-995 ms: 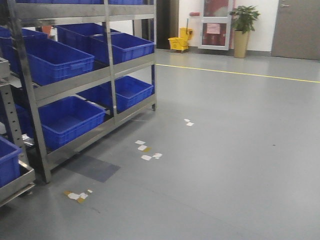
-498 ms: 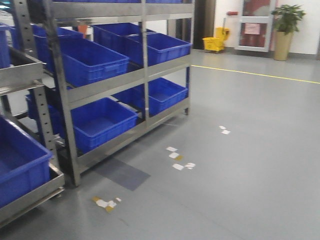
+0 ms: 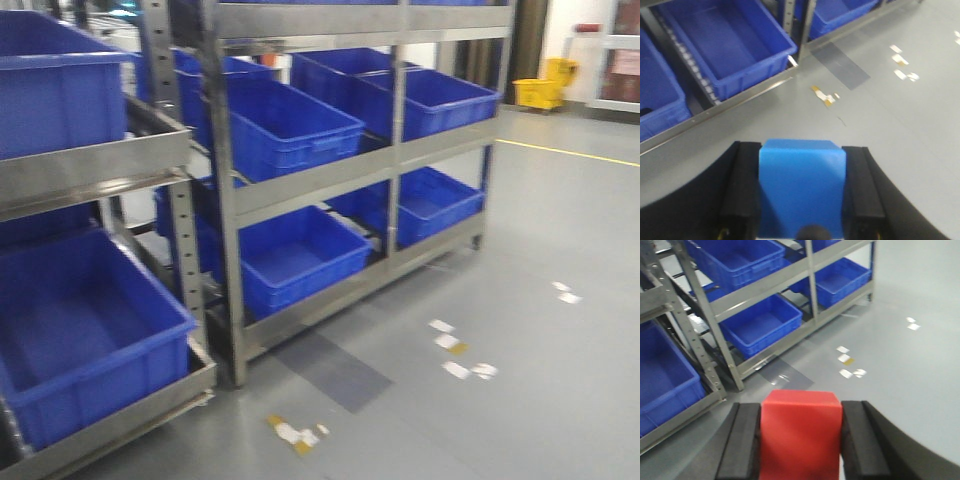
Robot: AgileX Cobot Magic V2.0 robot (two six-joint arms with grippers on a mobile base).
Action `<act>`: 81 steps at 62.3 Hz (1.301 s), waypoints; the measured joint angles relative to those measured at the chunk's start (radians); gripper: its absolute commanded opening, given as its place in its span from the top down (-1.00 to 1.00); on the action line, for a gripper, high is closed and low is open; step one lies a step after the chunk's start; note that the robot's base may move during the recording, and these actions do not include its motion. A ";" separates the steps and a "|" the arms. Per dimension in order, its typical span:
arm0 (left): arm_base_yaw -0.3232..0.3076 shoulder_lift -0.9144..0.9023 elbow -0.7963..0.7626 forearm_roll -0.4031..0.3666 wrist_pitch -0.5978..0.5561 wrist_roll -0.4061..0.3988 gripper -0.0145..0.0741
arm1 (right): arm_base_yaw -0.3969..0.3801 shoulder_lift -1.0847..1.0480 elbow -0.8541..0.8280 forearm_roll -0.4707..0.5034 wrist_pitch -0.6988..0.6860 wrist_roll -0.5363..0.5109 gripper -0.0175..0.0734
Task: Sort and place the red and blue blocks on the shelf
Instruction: 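Drive up to the shelf, bringing both cubes over the upper blue bins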
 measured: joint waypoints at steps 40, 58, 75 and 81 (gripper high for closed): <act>0.000 0.000 0.000 0.000 0.000 0.000 0.39 | 0.000 0.000 0.000 0.000 0.000 0.000 0.51; 0.000 0.000 0.000 0.000 0.000 0.000 0.39 | 0.000 0.000 0.000 0.000 0.000 0.000 0.51; 0.000 0.000 0.000 0.000 0.000 0.000 0.39 | 0.000 0.000 0.000 0.000 0.000 0.000 0.51; 0.000 0.000 0.000 0.000 0.000 0.000 0.39 | 0.000 0.000 0.000 0.000 0.000 0.000 0.51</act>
